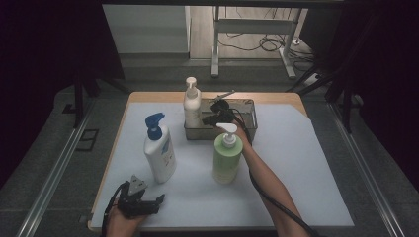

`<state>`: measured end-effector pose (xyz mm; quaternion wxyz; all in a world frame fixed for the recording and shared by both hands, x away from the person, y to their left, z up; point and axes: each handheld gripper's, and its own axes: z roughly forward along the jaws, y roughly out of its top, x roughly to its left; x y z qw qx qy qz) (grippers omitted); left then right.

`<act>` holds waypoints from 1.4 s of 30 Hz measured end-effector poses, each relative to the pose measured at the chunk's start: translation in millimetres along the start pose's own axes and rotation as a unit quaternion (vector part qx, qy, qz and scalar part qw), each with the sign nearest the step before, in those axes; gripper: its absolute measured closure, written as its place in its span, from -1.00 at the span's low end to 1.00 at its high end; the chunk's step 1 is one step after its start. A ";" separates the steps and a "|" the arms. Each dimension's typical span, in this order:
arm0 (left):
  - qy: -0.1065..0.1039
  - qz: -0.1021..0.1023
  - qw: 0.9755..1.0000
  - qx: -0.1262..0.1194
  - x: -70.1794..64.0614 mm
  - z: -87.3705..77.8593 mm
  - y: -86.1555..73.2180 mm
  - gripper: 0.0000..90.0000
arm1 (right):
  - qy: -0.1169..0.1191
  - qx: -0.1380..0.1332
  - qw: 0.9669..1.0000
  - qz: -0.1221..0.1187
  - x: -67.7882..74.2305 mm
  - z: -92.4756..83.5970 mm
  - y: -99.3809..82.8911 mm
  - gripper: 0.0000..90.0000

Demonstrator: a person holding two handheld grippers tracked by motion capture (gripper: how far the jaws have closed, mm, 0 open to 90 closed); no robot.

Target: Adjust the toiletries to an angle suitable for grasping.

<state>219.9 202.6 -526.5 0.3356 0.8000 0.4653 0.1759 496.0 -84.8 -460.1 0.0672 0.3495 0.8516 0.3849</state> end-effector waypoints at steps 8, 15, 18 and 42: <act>0.000 0.000 1.000 0.000 0.0 0.0 0.0 -0.77 | -0.013 -0.015 1.000 0.002 -3.8 -16.5 -4.3 0.51; 0.001 0.001 1.000 0.000 0.2 -0.1 0.0 -0.76 | -0.023 -0.026 0.999 -0.001 -2.5 -31.7 -7.5 0.27; 0.001 0.001 1.000 0.000 0.1 0.0 0.0 -0.77 | -0.025 -0.029 0.999 -0.005 -2.5 -36.9 -9.2 0.17; 0.001 0.000 1.000 0.000 0.0 -0.1 -0.2 -0.77 | -0.030 -0.035 0.999 -0.018 -2.7 -73.8 -27.8 -0.36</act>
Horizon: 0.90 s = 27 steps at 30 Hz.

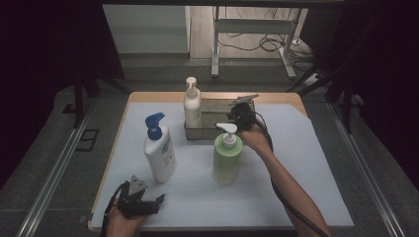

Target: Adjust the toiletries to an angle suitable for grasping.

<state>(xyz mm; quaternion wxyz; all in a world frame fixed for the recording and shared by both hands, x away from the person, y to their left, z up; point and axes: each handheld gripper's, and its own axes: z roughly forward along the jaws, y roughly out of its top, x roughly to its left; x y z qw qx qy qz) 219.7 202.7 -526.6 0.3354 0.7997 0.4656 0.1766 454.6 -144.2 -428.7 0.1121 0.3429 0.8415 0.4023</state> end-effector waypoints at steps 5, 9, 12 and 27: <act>0.000 0.001 1.000 0.000 0.1 0.0 0.0 -0.77 | -0.001 -0.003 1.000 0.004 -4.0 -8.7 -8.7 -0.40; 0.001 0.000 1.000 0.000 0.0 0.0 0.0 -0.77 | -0.003 -0.003 1.000 0.002 -5.2 -16.8 -14.8 -0.43; 0.001 0.000 1.000 0.000 0.0 0.0 0.0 -0.76 | -0.006 -0.004 1.000 -0.002 -5.7 -22.8 -20.7 -0.45; 0.001 -0.001 1.000 -0.001 -0.2 0.1 0.0 -0.77 | -0.016 -0.006 1.000 -0.001 -8.7 -51.4 -46.5 -0.50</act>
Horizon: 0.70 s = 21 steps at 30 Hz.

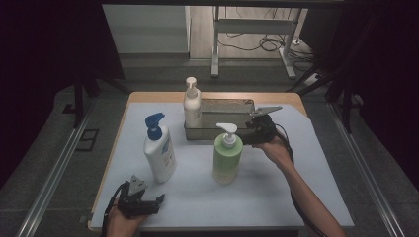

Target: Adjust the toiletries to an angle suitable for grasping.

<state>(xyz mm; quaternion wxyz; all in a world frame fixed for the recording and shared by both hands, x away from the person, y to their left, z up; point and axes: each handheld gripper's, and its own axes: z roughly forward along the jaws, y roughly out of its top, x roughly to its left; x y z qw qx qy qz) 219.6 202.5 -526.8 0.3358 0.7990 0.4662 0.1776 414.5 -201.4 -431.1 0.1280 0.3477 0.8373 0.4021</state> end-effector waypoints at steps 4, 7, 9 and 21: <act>0.000 0.000 1.000 0.000 0.0 0.0 0.0 -0.77 | -0.004 0.001 1.000 -0.003 -0.5 -9.4 -7.6 -0.50; 0.000 0.000 1.000 0.000 0.0 0.0 0.0 -0.77 | -0.005 0.003 1.000 -0.003 -0.8 -16.1 -13.8 -0.50; 0.000 0.000 1.000 0.000 -0.1 0.0 0.0 -0.77 | -0.006 0.003 1.000 -0.001 -0.4 -20.5 -17.9 -0.51; 0.000 0.000 1.000 0.000 0.0 0.0 -0.1 -0.77 | 0.004 0.013 1.000 -0.009 10.4 -44.7 -41.4 -0.59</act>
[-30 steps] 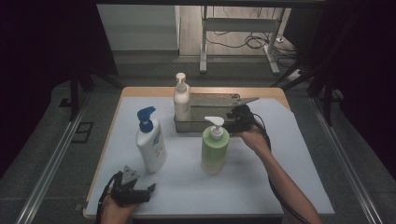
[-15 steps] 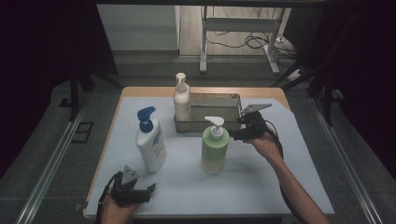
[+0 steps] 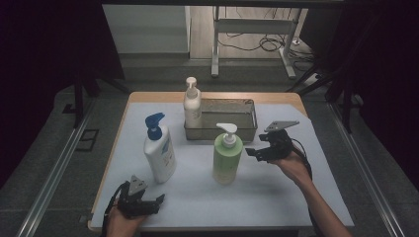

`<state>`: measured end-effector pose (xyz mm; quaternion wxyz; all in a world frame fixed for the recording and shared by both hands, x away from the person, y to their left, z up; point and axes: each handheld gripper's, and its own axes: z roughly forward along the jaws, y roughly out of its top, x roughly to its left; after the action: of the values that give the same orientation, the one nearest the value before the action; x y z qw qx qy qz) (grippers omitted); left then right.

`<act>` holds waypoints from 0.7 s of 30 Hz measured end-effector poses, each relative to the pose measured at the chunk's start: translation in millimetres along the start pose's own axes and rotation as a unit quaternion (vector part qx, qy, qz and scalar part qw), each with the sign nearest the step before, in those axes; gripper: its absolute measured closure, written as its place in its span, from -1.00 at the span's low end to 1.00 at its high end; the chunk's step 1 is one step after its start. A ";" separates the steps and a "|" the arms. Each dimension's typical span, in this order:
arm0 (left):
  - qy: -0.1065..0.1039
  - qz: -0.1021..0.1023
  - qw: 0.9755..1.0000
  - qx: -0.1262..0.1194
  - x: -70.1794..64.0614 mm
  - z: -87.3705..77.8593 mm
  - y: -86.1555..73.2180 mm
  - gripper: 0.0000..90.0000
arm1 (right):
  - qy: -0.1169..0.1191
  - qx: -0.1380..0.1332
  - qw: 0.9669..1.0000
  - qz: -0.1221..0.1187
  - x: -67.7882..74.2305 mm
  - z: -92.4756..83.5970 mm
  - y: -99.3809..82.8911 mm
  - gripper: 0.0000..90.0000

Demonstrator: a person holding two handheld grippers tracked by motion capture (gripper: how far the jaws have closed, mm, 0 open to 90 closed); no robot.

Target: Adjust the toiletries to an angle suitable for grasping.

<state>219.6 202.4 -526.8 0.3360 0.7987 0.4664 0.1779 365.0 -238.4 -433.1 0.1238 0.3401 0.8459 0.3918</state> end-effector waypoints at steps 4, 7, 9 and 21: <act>0.000 0.000 1.000 0.000 -0.1 0.0 0.0 -0.77 | 0.014 0.000 1.000 -0.009 6.4 -6.0 -7.7 -0.66; 0.000 0.000 1.000 0.000 -0.1 0.0 0.0 -0.77 | 0.022 0.003 1.000 -0.010 12.6 -8.7 -11.7 -0.69; 0.001 0.000 1.000 0.000 -0.2 0.0 -0.1 -0.77 | 0.028 0.005 0.999 -0.015 17.8 -9.5 -13.3 -0.70; 0.001 -0.001 1.000 -0.001 -0.2 0.0 -0.2 -0.77 | 0.057 -0.004 0.997 -0.046 48.2 -5.4 -3.6 -0.97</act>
<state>219.4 202.3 -527.0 0.3365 0.7979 0.4671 0.1787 325.2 -210.8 -429.5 0.0946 0.2778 0.8645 0.4081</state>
